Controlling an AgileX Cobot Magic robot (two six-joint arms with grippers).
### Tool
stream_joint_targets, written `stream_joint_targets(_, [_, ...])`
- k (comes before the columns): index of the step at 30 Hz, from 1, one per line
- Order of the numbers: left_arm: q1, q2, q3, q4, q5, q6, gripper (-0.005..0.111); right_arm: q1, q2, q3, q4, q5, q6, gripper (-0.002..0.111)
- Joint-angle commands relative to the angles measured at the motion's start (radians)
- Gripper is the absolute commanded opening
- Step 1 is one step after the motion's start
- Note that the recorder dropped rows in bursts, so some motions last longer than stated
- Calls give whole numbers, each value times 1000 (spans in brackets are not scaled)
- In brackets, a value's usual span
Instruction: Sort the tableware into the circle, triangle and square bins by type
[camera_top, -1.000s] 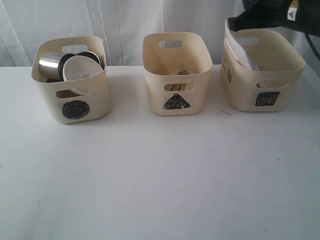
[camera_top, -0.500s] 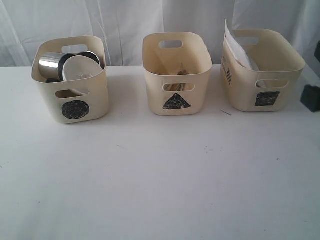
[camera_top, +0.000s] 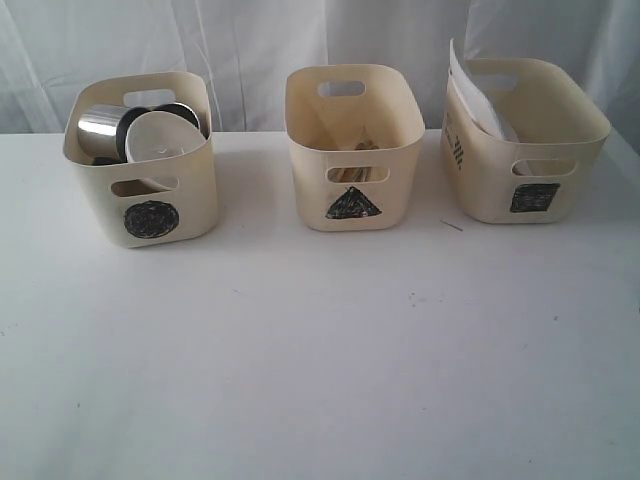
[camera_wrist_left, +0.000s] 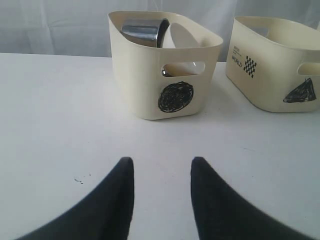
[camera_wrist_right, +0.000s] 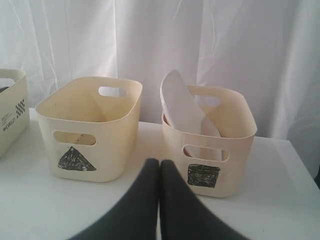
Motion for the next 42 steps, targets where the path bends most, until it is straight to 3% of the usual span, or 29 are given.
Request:
stream_joint_targets(1, [2, -5, 4, -8, 0, -7, 43, -7, -7, 4, 2, 6, 7, 0])
stream_joint_targets(8, [2, -5, 4, -8, 0, -7, 43, 0, -66, 17, 0, 20, 7, 0])
stream_joint_targets(19, [2, -5, 4, -8, 0, -7, 43, 0, -488, 157, 0, 216, 6, 0])
stream_joint_targets(26, [2, -5, 4, -8, 4, -7, 43, 0, -488, 168, -7, 302, -4, 0])
stream_joint_targets(30, [2, -5, 4, -8, 4, -7, 43, 0, -488, 173, 5, 304, -103, 0])
stream_joint_targets(37, [2, -5, 4, -8, 4, -7, 43, 0, -488, 248, 281, 276, -450, 0])
stream_joint_targets(42, [2, -5, 4, -8, 4, -7, 43, 0, -488, 271, 326, 204, -477, 0])
